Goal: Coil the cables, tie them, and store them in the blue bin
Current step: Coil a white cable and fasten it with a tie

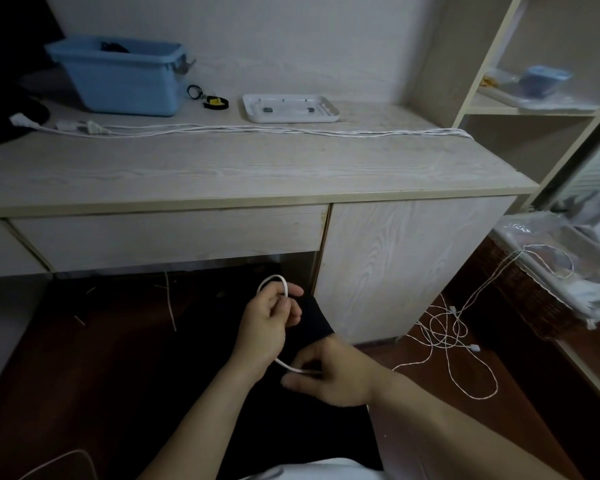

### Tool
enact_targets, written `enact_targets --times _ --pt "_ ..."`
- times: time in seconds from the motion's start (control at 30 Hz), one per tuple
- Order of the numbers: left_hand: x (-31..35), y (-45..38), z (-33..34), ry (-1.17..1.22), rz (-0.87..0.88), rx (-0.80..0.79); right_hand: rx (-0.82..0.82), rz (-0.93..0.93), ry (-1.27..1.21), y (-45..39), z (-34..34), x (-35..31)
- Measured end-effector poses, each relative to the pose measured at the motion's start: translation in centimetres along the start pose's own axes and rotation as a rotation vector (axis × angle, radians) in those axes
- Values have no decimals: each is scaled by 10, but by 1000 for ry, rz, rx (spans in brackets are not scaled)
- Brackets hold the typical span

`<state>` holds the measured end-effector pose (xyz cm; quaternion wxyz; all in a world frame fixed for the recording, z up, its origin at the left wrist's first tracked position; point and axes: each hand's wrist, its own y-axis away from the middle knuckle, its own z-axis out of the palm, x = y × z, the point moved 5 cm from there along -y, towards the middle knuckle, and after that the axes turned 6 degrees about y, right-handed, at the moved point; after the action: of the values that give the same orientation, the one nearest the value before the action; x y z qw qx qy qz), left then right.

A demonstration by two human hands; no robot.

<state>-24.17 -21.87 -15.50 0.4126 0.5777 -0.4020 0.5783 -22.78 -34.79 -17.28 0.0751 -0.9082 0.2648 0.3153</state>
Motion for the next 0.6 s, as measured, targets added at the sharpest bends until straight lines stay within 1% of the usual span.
enact_targets --times 0.13,0.17,0.2,0.27,0.33,0.47,0.53,0.6 --pt "-13 3 0 -353 -150 -263 219 39 -69 -1 -25 6" --pt "-13 5 0 -400 -168 -314 286 73 -77 0 -32 9" --pt "-12 6 0 -398 -196 -345 353 115 -91 1 -38 12" --pt "-10 9 -1 -235 -307 -386 455 183 -180 3 -47 19" --pt "-7 12 0 6 -413 -459 483 197 -282 4 -50 25" --pt "-1 24 8 387 -546 -629 348 36 -297 -1 -40 23" --pt "-2 26 11 485 -595 -625 300 24 -435 -4 -31 21" --pt "-5 23 12 503 -584 -573 295 70 -545 -6 -27 18"
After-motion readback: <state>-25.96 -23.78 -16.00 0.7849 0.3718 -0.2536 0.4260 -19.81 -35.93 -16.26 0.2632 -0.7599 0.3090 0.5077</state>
